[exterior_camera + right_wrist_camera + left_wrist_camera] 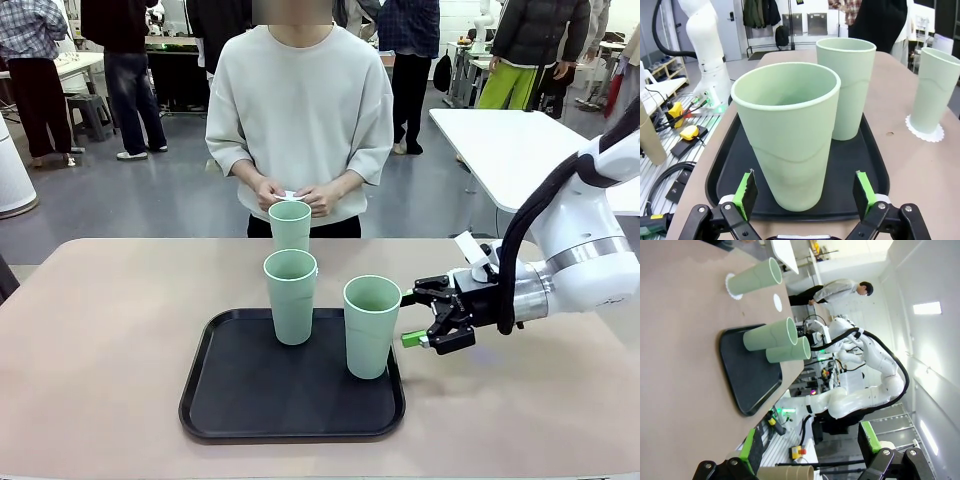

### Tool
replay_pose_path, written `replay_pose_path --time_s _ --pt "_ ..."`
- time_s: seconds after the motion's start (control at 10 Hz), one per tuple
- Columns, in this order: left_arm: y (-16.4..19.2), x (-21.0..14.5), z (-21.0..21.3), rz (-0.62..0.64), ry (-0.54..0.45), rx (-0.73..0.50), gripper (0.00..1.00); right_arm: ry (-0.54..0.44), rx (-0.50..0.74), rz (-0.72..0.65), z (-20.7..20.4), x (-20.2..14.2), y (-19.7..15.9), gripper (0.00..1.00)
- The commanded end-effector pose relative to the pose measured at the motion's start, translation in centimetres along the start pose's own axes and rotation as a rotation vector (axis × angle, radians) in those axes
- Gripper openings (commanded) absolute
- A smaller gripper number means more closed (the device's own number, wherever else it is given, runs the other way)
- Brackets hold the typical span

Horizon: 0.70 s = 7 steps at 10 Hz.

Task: Place coasters on the table and set cups on them.
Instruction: Take one Reusable plastic cup from the Flat Tray and place it on a coaster set by the human.

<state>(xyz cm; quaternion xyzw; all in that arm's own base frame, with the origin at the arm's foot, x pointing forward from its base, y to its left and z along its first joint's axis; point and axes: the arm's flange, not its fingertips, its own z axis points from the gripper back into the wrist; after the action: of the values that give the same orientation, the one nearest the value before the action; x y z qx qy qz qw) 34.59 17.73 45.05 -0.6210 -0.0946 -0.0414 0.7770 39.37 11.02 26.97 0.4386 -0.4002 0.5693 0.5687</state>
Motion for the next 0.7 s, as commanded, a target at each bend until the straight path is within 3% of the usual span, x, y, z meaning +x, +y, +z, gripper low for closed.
replay_pose_path --time_s 0.0,0.6 --pt "-0.3 0.2 0.1 -0.008 -0.006 -0.013 1.00 -0.001 -0.003 -0.016 -1.5 -0.4 -0.6 1.00" --pt "-0.3 0.2 0.1 -0.008 -0.006 -0.013 1.00 0.028 0.010 -0.026 -3.6 -1.0 -0.8 1.00"
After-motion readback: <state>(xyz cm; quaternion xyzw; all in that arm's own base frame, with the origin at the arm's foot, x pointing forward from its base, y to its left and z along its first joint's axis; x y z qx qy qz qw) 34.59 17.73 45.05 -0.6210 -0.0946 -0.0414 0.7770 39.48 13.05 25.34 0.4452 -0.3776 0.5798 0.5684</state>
